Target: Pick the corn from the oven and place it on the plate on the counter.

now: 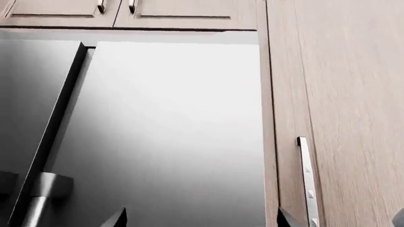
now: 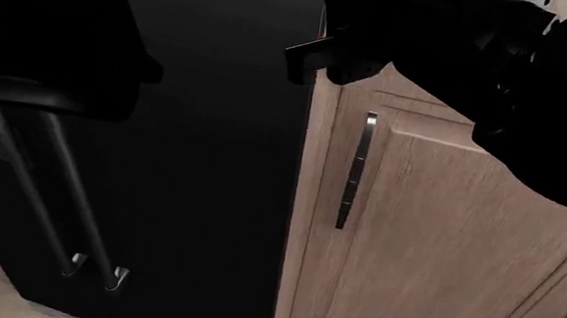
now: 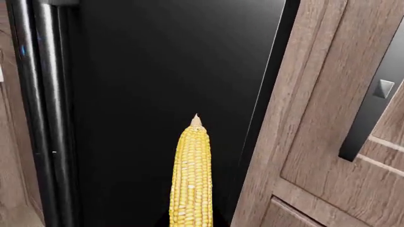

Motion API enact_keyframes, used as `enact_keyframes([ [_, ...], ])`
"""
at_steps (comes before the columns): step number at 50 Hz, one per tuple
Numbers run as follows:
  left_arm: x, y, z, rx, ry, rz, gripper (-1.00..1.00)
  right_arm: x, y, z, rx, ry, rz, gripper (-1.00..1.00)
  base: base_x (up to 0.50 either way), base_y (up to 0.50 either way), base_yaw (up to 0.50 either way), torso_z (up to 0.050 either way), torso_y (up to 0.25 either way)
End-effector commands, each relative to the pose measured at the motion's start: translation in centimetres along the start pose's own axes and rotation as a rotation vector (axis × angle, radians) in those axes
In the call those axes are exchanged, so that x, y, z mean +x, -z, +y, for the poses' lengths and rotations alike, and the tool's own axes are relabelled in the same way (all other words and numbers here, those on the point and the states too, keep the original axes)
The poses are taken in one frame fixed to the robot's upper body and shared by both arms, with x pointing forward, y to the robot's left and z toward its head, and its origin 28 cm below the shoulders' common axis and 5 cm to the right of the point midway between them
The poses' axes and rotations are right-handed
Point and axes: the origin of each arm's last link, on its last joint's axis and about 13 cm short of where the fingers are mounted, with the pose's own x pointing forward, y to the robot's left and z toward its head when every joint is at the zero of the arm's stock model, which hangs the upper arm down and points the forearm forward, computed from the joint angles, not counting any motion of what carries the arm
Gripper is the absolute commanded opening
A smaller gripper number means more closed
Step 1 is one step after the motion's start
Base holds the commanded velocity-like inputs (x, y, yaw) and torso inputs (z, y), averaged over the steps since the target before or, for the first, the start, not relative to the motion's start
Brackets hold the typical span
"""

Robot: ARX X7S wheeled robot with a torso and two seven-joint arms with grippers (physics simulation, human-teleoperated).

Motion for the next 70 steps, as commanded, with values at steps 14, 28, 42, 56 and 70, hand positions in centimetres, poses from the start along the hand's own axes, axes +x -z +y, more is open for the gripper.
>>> enact_keyframes([
  [14, 0.02, -0.08, -0.02, 0.002, 0.002, -0.005, 1.0, -0.06, -0.15, -0.11, -0.003, 0.007, -0.014, -1.0, 0.0, 0.0, 0.5, 0.0, 0.001],
  [28, -0.01, -0.08, -0.06, 0.0, 0.002, -0.005, 1.0, -0.05, -0.18, -0.1, -0.002, 0.009, -0.019, -1.0, 0.0, 0.0, 0.5, 0.0, 0.0],
  [42, 0.02, 0.0, -0.05, 0.001, 0.002, -0.003, 1.0, 0.03, -0.14, -0.22, 0.003, 0.014, -0.022, -1.0, 0.0, 0.0, 0.5, 0.0, 0.0],
  [56, 0.03, -0.1, -0.1, 0.004, 0.007, -0.005, 1.0, 0.04, -0.22, -0.23, 0.006, 0.014, -0.026, -1.0, 0.0, 0.0, 0.5, 0.0, 0.0],
  [70, 0.02, 0.0, -0.11, 0.002, 0.004, -0.003, 1.0, 0.13, -0.09, -0.32, 0.01, 0.016, -0.027, -1.0, 0.0, 0.0, 0.5, 0.0, 0.0],
])
